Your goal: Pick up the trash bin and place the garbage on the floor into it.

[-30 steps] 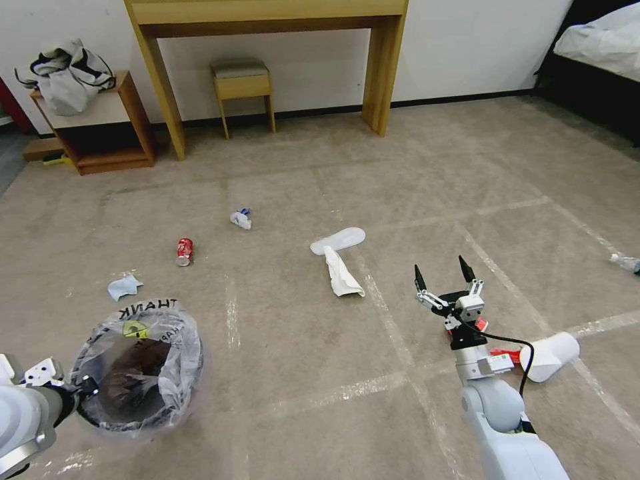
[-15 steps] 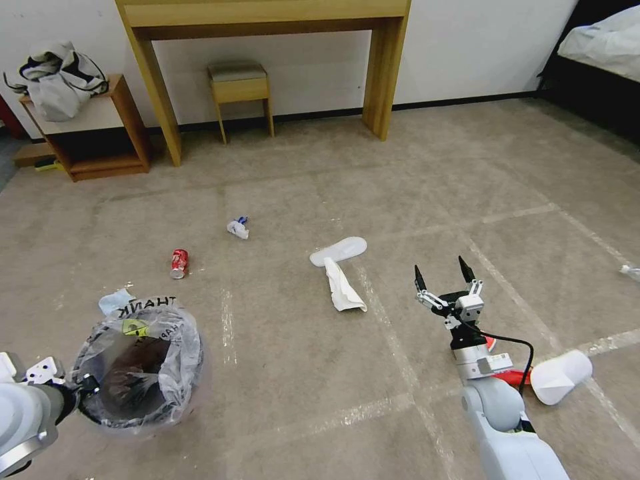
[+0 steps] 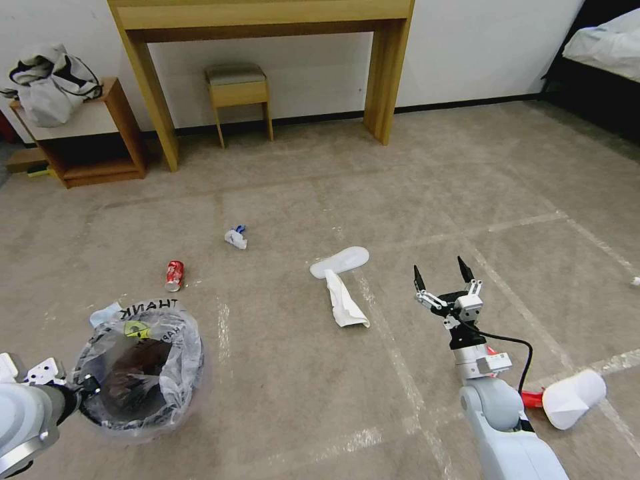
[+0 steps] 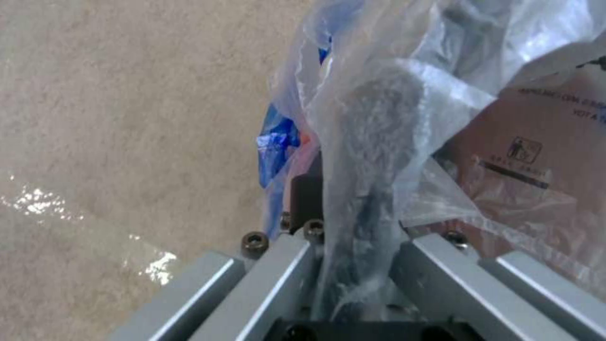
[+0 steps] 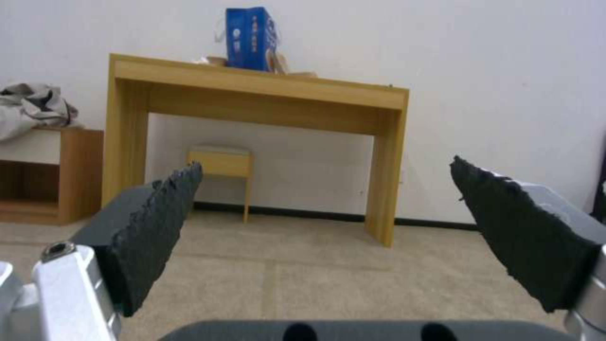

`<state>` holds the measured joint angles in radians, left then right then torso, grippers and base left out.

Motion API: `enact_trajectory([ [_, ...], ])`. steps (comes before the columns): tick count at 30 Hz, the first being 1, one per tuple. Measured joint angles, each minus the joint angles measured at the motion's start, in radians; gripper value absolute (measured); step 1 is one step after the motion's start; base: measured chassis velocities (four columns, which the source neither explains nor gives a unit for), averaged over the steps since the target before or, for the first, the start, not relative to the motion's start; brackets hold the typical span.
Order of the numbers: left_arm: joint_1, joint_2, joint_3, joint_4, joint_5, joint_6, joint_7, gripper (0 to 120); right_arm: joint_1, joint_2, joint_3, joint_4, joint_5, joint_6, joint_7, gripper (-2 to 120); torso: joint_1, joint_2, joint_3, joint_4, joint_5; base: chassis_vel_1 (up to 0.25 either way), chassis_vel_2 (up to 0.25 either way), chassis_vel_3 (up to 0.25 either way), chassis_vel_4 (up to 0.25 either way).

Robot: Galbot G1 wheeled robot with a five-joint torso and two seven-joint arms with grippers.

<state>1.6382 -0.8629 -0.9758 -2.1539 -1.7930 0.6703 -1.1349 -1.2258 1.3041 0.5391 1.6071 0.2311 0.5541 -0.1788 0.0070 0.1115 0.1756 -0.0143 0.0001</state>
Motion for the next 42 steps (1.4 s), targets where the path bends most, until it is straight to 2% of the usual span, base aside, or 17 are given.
enact_trajectory([
  [31,-0.001,-0.004,0.006,0.007,0.006,-0.006,-0.003,0,0.015,-0.002,-0.007,-0.018,0.000,-0.001,-0.003,100,0.000,0.000,0.000,0.0001,-0.0001,-0.098,0.104,0.095,-0.104],
  [42,0.003,0.000,0.000,0.006,0.003,-0.010,-0.004,0,0.031,-0.011,-0.017,-0.021,0.002,-0.003,-0.003,100,0.000,0.000,0.000,0.0001,0.0000,-0.019,0.016,0.017,-0.012],
])
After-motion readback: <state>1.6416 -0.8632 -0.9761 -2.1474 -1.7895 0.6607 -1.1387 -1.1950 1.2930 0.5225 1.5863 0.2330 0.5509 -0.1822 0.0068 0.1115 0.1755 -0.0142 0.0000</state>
